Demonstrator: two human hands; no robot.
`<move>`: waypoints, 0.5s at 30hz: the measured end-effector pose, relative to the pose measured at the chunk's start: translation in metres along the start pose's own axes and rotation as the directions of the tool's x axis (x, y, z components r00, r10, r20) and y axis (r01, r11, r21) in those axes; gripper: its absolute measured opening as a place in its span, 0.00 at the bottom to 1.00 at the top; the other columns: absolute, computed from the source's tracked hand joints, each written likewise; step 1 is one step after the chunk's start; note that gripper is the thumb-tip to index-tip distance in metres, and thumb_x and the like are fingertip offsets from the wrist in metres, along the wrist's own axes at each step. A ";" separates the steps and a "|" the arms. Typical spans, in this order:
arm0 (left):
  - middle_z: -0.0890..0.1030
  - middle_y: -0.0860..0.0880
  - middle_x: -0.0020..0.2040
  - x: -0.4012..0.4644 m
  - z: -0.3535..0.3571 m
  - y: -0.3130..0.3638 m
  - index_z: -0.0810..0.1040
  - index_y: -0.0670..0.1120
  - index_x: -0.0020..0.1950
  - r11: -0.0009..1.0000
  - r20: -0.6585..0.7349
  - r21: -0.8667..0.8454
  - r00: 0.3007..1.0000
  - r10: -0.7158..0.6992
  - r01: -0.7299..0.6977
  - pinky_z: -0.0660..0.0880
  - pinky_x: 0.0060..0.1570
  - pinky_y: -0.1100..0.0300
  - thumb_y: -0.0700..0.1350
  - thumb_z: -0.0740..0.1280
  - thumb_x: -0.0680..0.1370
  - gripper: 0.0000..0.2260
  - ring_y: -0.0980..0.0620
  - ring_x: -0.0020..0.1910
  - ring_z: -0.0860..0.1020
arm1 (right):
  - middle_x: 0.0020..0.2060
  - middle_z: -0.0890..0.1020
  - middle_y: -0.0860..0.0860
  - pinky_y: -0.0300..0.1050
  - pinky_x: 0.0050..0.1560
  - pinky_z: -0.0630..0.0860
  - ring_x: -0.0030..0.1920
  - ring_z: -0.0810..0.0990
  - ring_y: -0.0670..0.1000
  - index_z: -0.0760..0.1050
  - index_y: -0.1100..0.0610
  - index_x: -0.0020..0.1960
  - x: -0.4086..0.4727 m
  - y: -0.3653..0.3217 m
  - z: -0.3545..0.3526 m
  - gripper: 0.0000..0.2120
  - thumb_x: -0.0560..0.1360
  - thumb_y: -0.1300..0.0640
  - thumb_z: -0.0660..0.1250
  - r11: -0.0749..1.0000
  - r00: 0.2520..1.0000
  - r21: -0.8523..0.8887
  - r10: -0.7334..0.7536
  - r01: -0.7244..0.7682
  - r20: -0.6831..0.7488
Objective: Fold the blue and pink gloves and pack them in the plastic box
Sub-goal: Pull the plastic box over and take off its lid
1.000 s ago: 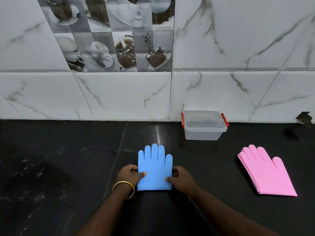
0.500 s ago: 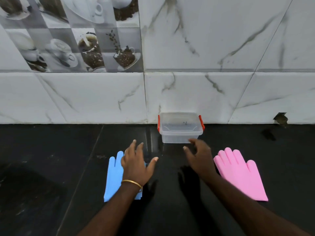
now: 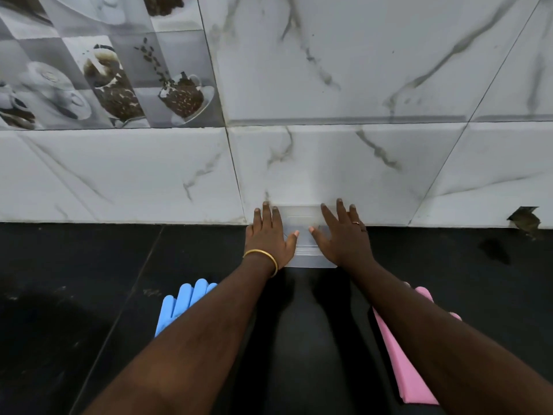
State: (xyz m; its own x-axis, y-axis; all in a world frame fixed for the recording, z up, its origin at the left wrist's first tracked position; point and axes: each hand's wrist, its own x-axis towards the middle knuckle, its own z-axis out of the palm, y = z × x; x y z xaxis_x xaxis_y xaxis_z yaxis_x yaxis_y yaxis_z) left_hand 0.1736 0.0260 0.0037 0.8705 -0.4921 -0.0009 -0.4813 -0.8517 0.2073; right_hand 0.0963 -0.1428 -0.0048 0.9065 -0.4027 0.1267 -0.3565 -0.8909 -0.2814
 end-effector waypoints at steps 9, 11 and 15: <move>0.47 0.45 0.80 -0.011 0.006 -0.007 0.49 0.43 0.79 0.999 0.031 0.023 0.999 0.029 -0.030 0.57 0.71 0.42 0.64 0.49 0.77 0.36 0.44 0.78 0.47 | 0.79 0.57 0.53 0.64 0.75 0.53 0.79 0.48 0.60 0.56 0.43 0.78 -0.016 -0.003 0.007 0.32 0.77 0.32 0.47 0.994 0.999 -0.106 0.012 -0.006 0.053; 0.46 0.45 0.80 -0.027 0.006 -0.007 0.49 0.43 0.79 1.000 0.032 0.011 0.999 0.028 -0.029 0.57 0.71 0.42 0.64 0.49 0.77 0.36 0.44 0.78 0.47 | 0.80 0.55 0.52 0.64 0.75 0.51 0.79 0.45 0.59 0.54 0.43 0.78 -0.031 -0.005 0.004 0.32 0.77 0.32 0.46 0.996 0.997 -0.093 0.012 -0.005 0.078; 0.46 0.45 0.80 -0.070 0.008 -0.009 0.48 0.43 0.78 0.999 0.017 0.012 0.999 0.033 -0.034 0.59 0.71 0.43 0.64 0.48 0.77 0.36 0.43 0.78 0.47 | 0.80 0.54 0.51 0.64 0.76 0.49 0.80 0.43 0.57 0.54 0.42 0.78 -0.074 -0.013 -0.004 0.32 0.77 0.32 0.47 0.997 0.996 -0.075 0.021 -0.015 0.084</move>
State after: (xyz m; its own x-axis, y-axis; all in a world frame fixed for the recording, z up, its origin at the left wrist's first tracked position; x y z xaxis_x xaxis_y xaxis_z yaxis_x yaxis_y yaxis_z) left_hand 0.1159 0.0664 -0.0063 0.8522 -0.5232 -0.0103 -0.5115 -0.8369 0.1951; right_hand 0.0328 -0.1018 -0.0070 0.9144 -0.4027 0.0403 -0.3862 -0.8980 -0.2108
